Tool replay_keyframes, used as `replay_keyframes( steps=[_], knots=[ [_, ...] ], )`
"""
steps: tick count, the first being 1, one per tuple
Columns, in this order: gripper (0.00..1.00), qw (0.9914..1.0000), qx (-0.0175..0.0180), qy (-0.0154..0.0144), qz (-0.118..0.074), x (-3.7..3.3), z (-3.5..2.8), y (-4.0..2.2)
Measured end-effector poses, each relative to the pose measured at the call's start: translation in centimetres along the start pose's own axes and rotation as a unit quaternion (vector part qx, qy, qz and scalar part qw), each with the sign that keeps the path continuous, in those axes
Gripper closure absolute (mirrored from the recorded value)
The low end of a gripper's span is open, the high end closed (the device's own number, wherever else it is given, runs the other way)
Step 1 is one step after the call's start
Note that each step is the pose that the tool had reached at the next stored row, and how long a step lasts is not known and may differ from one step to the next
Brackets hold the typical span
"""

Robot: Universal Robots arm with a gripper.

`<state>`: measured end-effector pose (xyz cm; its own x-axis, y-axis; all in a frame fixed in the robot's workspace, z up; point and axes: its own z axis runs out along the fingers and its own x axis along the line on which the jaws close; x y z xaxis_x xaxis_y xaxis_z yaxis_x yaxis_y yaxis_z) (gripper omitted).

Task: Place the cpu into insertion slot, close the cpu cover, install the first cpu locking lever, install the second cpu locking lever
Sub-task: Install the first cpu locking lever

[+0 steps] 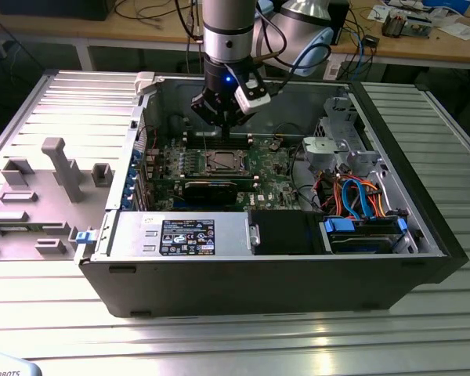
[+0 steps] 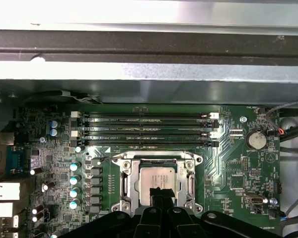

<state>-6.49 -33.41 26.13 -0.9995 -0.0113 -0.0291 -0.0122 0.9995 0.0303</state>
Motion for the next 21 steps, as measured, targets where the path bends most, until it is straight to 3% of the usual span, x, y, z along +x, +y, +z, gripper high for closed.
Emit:
replay_keyframes(
  steps=[21],
  knots=[
    [0.89, 1.00000, 0.0000, 0.0000, 0.000, 0.33, -0.01, 0.00]
  ],
)
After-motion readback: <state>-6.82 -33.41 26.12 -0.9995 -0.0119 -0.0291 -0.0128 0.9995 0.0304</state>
